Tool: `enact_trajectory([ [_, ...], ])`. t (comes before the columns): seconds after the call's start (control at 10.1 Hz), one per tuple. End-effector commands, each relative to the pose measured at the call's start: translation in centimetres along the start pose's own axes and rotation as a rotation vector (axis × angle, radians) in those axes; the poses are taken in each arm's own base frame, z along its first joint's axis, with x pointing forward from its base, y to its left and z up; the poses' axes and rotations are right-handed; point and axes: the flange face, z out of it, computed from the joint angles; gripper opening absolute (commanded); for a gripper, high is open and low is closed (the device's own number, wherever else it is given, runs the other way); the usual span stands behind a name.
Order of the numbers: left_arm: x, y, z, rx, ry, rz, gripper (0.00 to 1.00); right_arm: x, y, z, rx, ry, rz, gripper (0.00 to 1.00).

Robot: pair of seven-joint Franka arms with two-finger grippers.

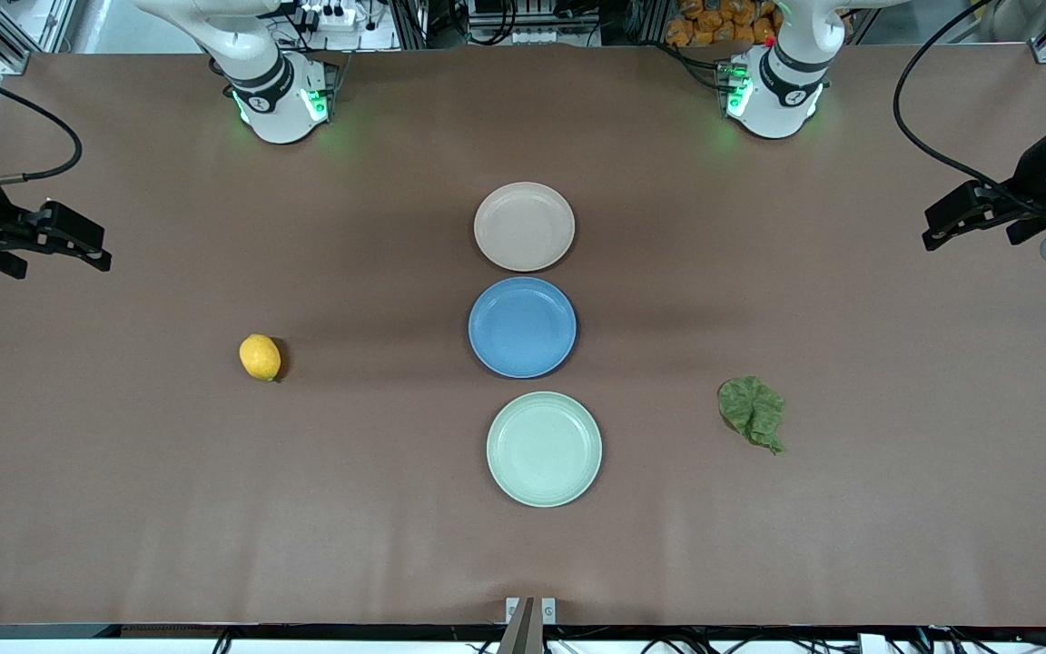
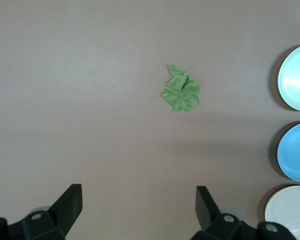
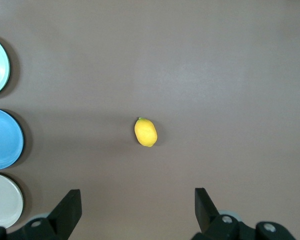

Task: Place lemon and lettuce in plates
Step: 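Reach the right gripper to the lemon while the left gripper reaches the lettuce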

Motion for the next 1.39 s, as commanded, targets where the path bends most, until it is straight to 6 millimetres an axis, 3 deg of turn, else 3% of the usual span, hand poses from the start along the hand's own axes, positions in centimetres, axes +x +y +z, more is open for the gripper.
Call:
enact_trajectory([
  [0.0,-0.1,-0.5,-0.5,0.017,0.007,0.01,1.0,-0.3,0.1,-0.7,0.011,0.003,-0.008,1.0],
  [0.2,-0.1,-0.8,-0.6,0.017,0.01,0.011,1.0,-0.3,0.1,-0.7,0.012,0.003,-0.005,1.0],
  [0.4,1.7,-0.5,2.5,0.018,-0.025,0.014,1.0,-0.3,-0.2,-0.7,0.012,0.001,-0.011,1.0],
  [0.6,4.3,0.5,7.9,0.018,-0.083,0.028,1.0,-0.4,-0.5,-0.8,0.016,0.003,-0.003,1.0],
  [0.8,7.6,1.2,15.7,0.017,-0.141,0.033,1.0,0.0,-0.5,0.0,0.017,-0.006,-0.003,1.0],
  [0.89,8.7,1.4,18.5,0.008,-0.15,0.032,1.0,0.4,-0.6,1.2,0.015,-0.034,-0.012,1.0],
  [0.99,9.4,2.4,20.0,0.013,-0.134,0.035,1.0,0.4,-0.5,1.7,0.017,-0.045,-0.006,1.0],
  [1.09,9.9,4.8,22.0,0.008,-0.114,0.051,1.0,0.7,-0.4,2.5,0.018,-0.057,-0.004,1.0],
  [1.29,11.4,5.9,25.3,-0.009,-0.069,0.051,1.0,2.3,-0.4,5.9,0.037,-0.105,-0.001,1.0],
])
